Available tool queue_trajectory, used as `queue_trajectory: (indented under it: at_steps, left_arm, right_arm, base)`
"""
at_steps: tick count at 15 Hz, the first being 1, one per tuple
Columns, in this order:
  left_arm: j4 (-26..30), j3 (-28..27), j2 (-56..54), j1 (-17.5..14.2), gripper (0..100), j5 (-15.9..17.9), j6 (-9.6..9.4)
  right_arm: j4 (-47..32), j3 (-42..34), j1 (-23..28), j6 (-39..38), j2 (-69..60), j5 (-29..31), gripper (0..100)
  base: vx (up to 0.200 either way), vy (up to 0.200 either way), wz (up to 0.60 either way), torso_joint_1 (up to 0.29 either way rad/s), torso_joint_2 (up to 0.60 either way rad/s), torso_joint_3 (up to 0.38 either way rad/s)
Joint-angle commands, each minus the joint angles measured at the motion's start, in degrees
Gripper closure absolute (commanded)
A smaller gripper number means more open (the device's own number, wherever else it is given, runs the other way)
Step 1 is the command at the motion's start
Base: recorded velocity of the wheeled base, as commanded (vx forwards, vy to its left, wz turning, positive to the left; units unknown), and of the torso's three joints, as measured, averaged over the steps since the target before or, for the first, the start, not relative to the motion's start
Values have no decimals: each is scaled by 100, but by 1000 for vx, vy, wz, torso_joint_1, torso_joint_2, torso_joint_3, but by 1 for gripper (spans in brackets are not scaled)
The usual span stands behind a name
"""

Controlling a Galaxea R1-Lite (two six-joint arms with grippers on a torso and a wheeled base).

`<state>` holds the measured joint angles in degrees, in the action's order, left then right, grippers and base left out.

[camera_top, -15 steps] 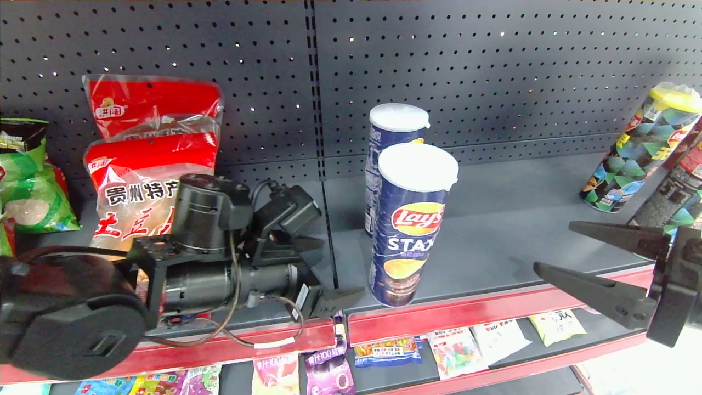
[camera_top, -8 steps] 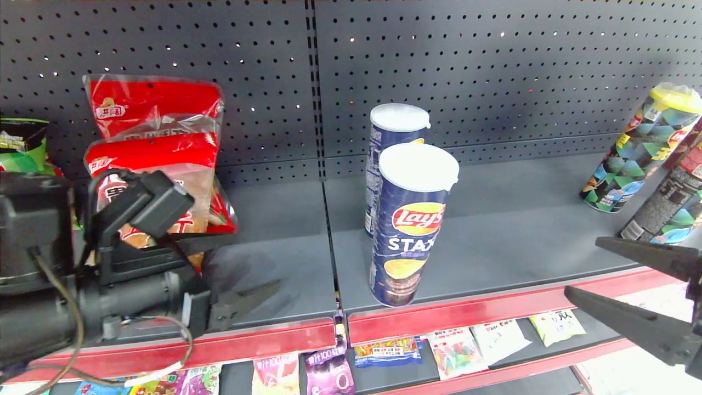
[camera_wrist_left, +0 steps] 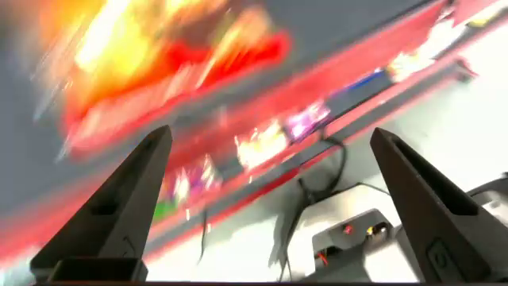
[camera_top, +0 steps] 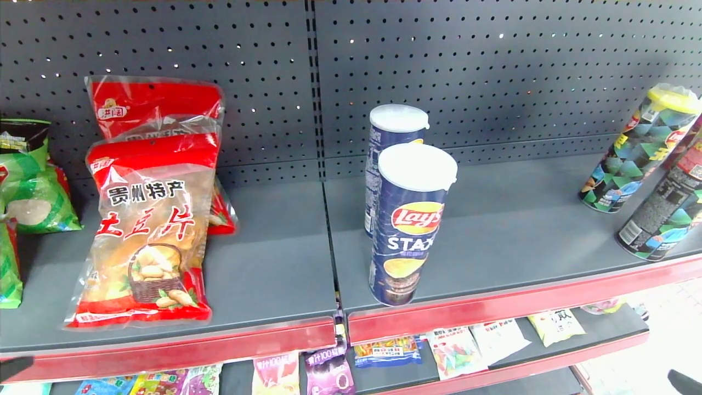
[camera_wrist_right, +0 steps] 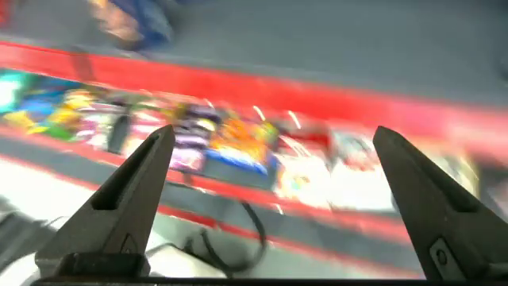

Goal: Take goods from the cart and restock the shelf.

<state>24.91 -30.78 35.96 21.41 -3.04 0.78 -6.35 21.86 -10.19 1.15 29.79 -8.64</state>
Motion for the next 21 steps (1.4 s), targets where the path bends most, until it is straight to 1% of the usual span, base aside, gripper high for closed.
queue_trajectory:
  at_steps: [1, 2, 3, 4, 5, 6, 7, 8, 9, 10, 11, 12, 13, 14, 15, 16, 17, 18, 19, 20, 21]
  left_arm:
    - [1500, -33, -2049, -761, 0, -602, 423]
    - [1632, -7, -2190, -1042, 0, -602, 476]
    - [1869, 134, -2445, -1745, 0, -584, 634]
    - [1878, 283, -2568, -1982, 0, -584, 651]
    - [1860, 556, -2840, -2448, 0, -584, 660]
    - [1825, 731, -3016, -2738, 0, -575, 678]
    - [1772, 837, -3069, -2809, 0, -593, 722]
    - [1148, 1145, -3078, -2800, 0, -584, 985]
    - [-38, 1637, -3069, -2791, 0, -426, 933]
    - [-1040, 2129, -3069, -2791, 0, -48, 599]
    - [-1787, 2577, -3069, -2791, 0, 242, 256]
    - [-2561, 3078, -3078, -2791, 0, 391, -25]
    - [-2482, 3078, -3078, -2791, 0, 321, -69]
    - [-2464, 3078, -3078, -2791, 0, 242, -69]
    - [-2473, 3078, -3078, -2791, 0, 277, -69]
    - [-2473, 3078, -3078, -2791, 0, 488, -60]
    - [-2464, 3069, -3069, -2765, 0, 646, -78]
    - [-2455, 3069, -3130, -2457, 0, 646, -78]
    - [-2464, 3069, -3236, -2035, 0, 646, -69]
    - [-2464, 3069, -3262, -1974, 0, 638, -69]
    - [-2464, 3069, -3306, -2000, 0, 629, -60]
  right_arm:
    - [-464, 38, 887, 0, -729, 372, 0]
    - [-499, 38, 1054, 0, -729, 495, 0]
    - [-507, -32, 1503, 0, -729, 759, 0]
    - [-507, -112, 1661, 0, -747, 803, 0]
    - [-499, -270, 1889, 8, -896, 829, 0]
    - [-490, -419, 1960, 17, -1028, 829, 0]
    - [-472, -516, 1960, 17, -1134, 820, 0]
    - [-472, -823, 1880, 88, -1652, 741, 0]
    - [-472, -1131, 1670, 255, -2224, 504, 0]
    - [-420, -1377, 1546, 422, -2452, 319, 0]
    - [-253, -1430, 1555, 422, -2417, 311, 0]
    - [-103, -1491, 1555, 439, -2417, 328, 0]
    - [46, -1738, 1564, 422, -2417, 372, 0]
    - [697, -2072, 1564, 404, -2417, 689, 0]
    - [1092, -2186, 1564, 413, -2417, 1049, 0]
    - [916, -2168, 1555, 369, -2417, 864, 0]
    - [916, -2177, 1485, 52, -2408, 645, 0]
    - [749, -2186, 1292, -44, -2478, 513, 0]
    - [556, -2159, 975, -53, -2575, 486, 0]
    - [582, -2159, 738, -18, -2575, 486, 0]
    - [591, -2168, 799, -62, -2575, 504, 0]
  base:
    - [0, 0, 0, 0, 0, 0]
    - [0, 0, 0, 0, 0, 0]
    - [0, 0, 0, 0, 0, 0]
    - [0, 0, 0, 0, 0, 0]
    - [0, 0, 0, 0, 0, 0]
    - [0, 0, 0, 0, 0, 0]
    - [0, 0, 0, 0, 0, 0]
    - [0, 0, 0, 0, 0, 0]
    - [0, 0, 0, 0, 0, 0]
    - [0, 0, 0, 0, 0, 0]
    - [0, 0, 0, 0, 0, 0]
    - [0, 0, 0, 0, 0, 0]
    - [0, 0, 0, 0, 0, 0]
    - [0, 0, 0, 0, 0, 0]
    - [0, 0, 0, 0, 0, 0]
    - [0, 0, 0, 0, 0, 0]
    - [0, 0, 0, 0, 0, 0]
    - [0, 0, 0, 0, 0, 0]
    - [0, 0, 0, 0, 0, 0]
    - [0, 0, 0, 0, 0, 0]
    - [0, 0, 0, 0, 0, 0]
